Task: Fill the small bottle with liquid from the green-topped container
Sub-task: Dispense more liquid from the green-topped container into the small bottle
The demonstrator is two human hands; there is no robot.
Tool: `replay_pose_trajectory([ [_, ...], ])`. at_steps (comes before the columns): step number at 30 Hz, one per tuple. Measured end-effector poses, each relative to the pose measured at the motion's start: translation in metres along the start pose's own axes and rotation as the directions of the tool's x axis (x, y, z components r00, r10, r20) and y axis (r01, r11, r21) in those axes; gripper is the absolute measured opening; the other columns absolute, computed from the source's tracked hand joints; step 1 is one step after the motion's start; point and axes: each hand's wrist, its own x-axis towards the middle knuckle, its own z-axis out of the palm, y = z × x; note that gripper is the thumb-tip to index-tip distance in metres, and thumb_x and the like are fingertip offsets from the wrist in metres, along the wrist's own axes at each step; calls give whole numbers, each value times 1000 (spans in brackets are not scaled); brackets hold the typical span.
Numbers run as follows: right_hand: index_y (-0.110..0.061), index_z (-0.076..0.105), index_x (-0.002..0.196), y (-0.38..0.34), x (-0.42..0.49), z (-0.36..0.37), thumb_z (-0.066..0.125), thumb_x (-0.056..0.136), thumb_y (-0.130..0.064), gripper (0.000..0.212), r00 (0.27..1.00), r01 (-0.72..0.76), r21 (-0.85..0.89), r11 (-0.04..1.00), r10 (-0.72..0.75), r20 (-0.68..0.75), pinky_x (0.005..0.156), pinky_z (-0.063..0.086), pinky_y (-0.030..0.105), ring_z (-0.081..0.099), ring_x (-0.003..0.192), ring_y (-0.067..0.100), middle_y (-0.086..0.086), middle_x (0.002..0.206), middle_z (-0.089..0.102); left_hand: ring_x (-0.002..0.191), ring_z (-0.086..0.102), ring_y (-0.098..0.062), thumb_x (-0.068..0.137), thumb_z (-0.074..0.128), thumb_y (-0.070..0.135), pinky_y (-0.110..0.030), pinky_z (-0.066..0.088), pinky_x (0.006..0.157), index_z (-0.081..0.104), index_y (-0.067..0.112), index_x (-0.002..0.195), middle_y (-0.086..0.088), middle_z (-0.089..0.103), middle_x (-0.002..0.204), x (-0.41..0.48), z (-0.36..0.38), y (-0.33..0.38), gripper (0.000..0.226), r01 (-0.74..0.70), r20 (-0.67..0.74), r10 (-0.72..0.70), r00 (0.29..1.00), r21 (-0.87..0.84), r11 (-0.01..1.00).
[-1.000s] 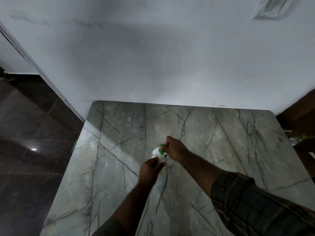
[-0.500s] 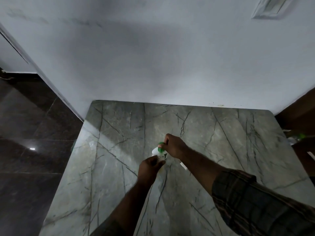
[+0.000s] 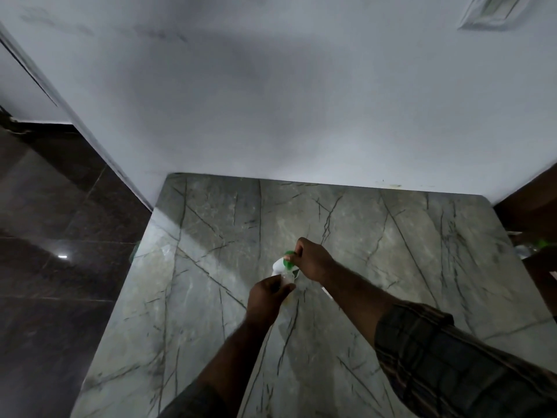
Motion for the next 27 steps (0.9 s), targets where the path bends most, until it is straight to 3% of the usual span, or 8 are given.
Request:
replay_pose_trajectory([
  [6, -13, 53, 94, -5, 2, -10, 64, 90, -43, 32, 1000, 27, -33, 999, -27, -4, 71, 44, 34, 56, 80, 20, 4, 84, 59, 58, 55, -10, 83, 74, 37, -26, 44, 57, 72, 14, 83, -6, 66, 68, 1, -1, 3, 22, -7, -3, 6, 1000, -20, 1000],
  [11, -13, 53, 93, 4, 3, -1, 62, 91, -44, 33, 1000, 9, -12, 1000, -8, 5, 74, 51, 40, 60, 78, 22, 4, 82, 61, 59, 55, -18, 83, 74, 40, -32, 44, 57, 73, 12, 85, -14, 68, 75, 4, 0, -2, 28, 19, 25, -19, 1000, -5, 1000],
  [16, -14, 52, 91, 0, 3, -5, 62, 90, -45, 33, 1000, 15, 1, 1000, -15, 6, 72, 47, 37, 57, 78, 21, 4, 83, 59, 56, 53, -10, 84, 72, 38, -26, 42, 55, 71, 14, 80, -5, 64, 65, 4, -2, 1, 25, -4, 6, 4, 1000, 16, 1000],
  [20, -13, 52, 91, 0, 1, -10, 64, 90, -44, 33, 999, 32, 17, 999, -32, 15, 68, 44, 34, 55, 75, 19, 3, 80, 58, 62, 63, -23, 84, 73, 39, -39, 50, 60, 72, 15, 83, -9, 68, 71, 5, -2, 2, 24, -27, 21, 27, 999, 16, 999],
  [24, -17, 50, 90, 4, 1, -1, 62, 91, -44, 30, 1000, 25, 8, 1000, -25, 15, 71, 49, 36, 59, 77, 19, 0, 79, 58, 61, 60, -12, 84, 73, 37, -22, 45, 56, 73, 15, 87, -2, 68, 71, 3, -2, 1, 22, -24, 27, 23, 999, 16, 1000],
  [27, -17, 50, 88, 1, 3, -6, 63, 90, -45, 31, 999, 34, -9, 999, -34, 18, 71, 48, 36, 58, 76, 19, 1, 79, 58, 59, 59, -13, 84, 74, 35, -26, 45, 57, 72, 14, 83, -8, 68, 71, 4, -2, 2, 21, -22, 22, 22, 1000, 11, 1000],
])
